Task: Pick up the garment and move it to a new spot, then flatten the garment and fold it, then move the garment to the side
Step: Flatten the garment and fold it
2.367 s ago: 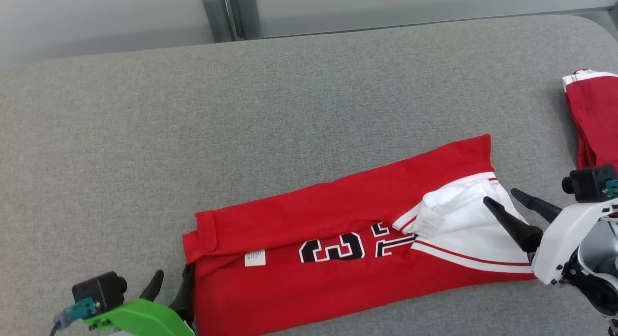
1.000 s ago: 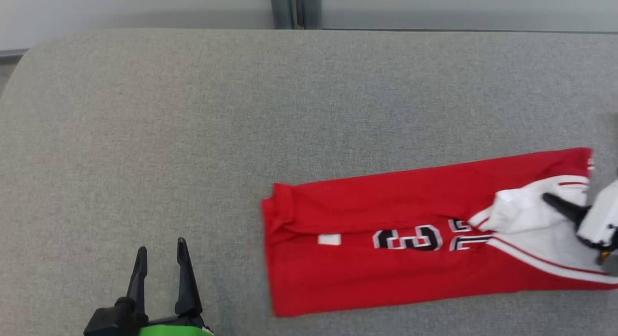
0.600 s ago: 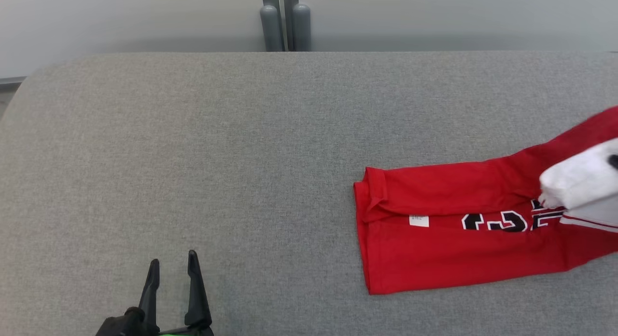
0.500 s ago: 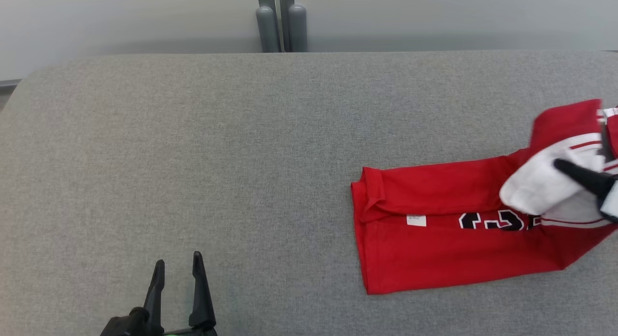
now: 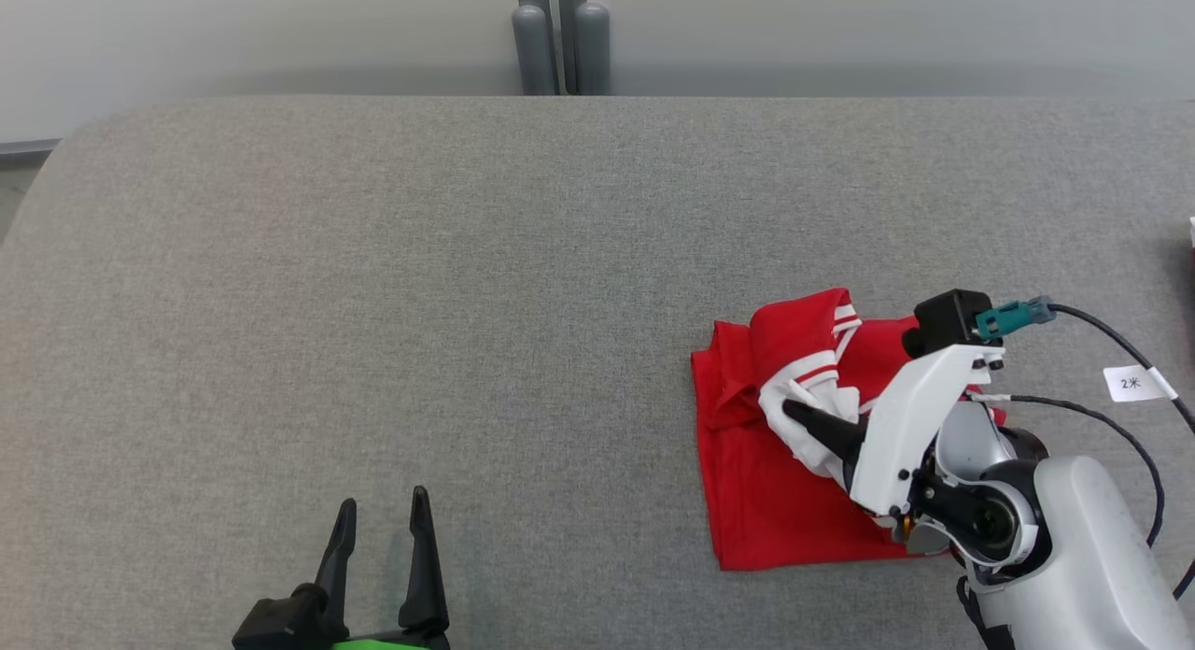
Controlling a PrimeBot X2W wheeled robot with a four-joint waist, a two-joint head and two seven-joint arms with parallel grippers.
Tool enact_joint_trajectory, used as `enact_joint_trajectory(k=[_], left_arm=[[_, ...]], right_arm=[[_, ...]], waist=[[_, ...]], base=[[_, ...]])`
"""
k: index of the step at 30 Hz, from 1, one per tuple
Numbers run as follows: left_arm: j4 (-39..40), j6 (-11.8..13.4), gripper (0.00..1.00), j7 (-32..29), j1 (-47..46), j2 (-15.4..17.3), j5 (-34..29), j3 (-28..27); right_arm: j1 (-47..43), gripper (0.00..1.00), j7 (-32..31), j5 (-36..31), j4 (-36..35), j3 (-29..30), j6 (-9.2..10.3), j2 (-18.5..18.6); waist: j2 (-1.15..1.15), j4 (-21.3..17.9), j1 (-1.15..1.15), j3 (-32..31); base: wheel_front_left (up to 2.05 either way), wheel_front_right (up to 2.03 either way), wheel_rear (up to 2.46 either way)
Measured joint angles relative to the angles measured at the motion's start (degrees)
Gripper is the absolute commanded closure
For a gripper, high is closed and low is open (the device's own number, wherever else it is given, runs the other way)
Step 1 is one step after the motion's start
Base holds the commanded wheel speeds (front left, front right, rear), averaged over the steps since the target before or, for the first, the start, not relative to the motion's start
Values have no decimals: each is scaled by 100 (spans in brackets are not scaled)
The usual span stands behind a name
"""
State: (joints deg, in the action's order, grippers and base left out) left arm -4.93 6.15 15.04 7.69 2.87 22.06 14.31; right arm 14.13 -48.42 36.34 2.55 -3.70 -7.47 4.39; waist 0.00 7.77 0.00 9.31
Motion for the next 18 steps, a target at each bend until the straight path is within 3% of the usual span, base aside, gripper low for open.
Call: enact_joint_trajectory(k=[11, 12, 13, 18], left_arm=[[-25, 9, 0, 0, 15, 1, 9, -14], [-23, 16, 0, 0, 15, 1, 10, -5], [-21, 18, 0, 0, 15, 1, 10, -5], [-25, 15, 0, 0, 65, 0, 2, -68]], right_arm=[[108, 100, 530, -389, 348, -192, 0, -115], [126, 80, 591, -386, 361, -230, 0, -123], [142, 0, 657, -361, 367, -249, 0, -132], [137, 0, 1011, 155, 146, -501, 0, -141]], waist=[[0, -43, 0, 4], [0, -56, 0, 1], [0, -70, 0, -2], [0, -167, 0, -43]], base=[[0, 0, 0], [0, 0, 0], [0, 0, 0], [0, 0, 0]])
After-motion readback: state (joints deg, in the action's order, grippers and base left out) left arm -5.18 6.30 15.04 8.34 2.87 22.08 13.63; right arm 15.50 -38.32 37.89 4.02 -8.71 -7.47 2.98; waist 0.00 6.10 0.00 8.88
